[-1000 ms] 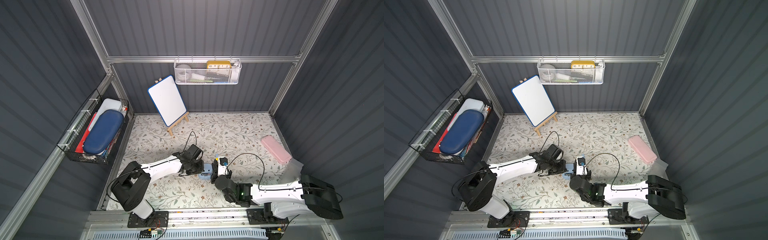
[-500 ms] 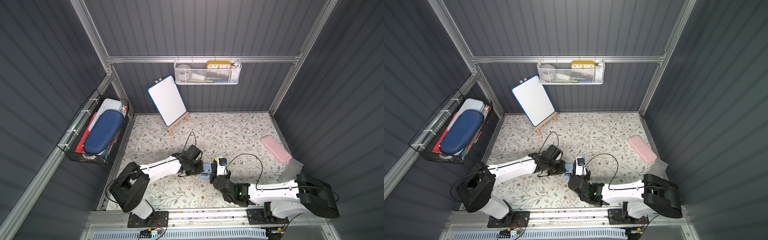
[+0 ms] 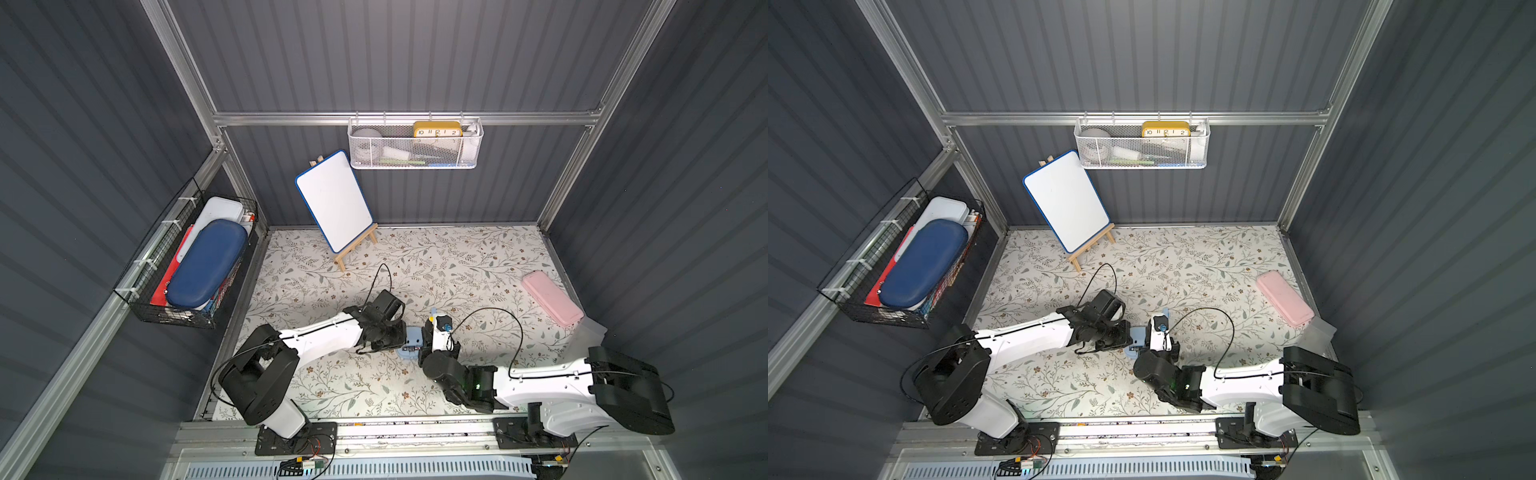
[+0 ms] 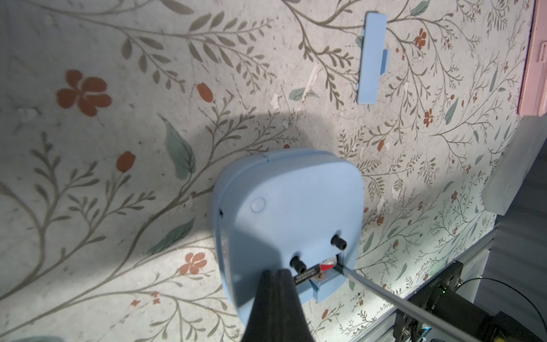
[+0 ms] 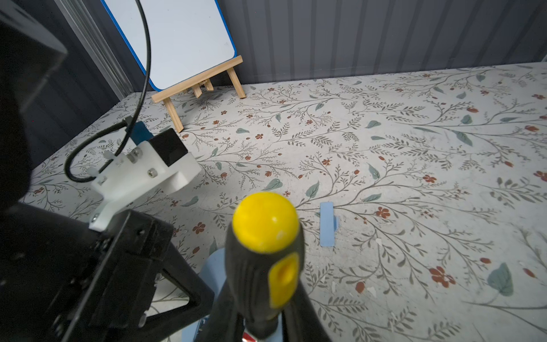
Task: Remove the battery from the alarm
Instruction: Release the battery from the alarm.
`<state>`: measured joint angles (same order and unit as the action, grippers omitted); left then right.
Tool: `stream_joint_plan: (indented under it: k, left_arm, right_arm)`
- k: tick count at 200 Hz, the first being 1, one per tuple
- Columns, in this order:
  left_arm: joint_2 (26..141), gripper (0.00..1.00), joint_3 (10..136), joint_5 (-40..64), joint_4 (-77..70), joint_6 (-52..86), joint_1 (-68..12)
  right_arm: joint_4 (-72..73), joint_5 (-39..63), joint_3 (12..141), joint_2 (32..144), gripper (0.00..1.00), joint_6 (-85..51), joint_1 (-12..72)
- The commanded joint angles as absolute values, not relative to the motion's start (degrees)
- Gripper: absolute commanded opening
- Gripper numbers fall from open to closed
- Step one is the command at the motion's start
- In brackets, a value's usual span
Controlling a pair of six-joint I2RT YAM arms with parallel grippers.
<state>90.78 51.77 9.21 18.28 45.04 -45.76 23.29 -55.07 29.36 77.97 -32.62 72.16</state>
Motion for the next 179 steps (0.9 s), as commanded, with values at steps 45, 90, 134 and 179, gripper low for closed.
stream_joint_plan:
  k: [45, 90, 134, 179]
  left_arm:
    - [91.3, 0.00, 48.5, 9.0, 21.6, 46.3, -45.8]
    - [91.8, 0.00, 48.4, 8.4, 21.1, 46.4, -45.9]
    - [91.7, 0.00, 48.6, 8.2, 21.2, 46.4, -45.9]
    - [91.1, 0.00, 49.5, 7.8, 21.7, 46.5, -45.8]
  right_arm:
    - [25.0, -51.9, 21.3, 71.4, 0.00, -38.5, 69.0]
    - [27.0, -48.8, 19.0, 70.2, 0.00, -41.0, 66.9]
    - [22.4, -45.0, 23.6, 71.6, 0.00, -35.8, 67.5]
    - [21.8, -47.9, 27.1, 79.7, 0.00, -33.9, 70.8]
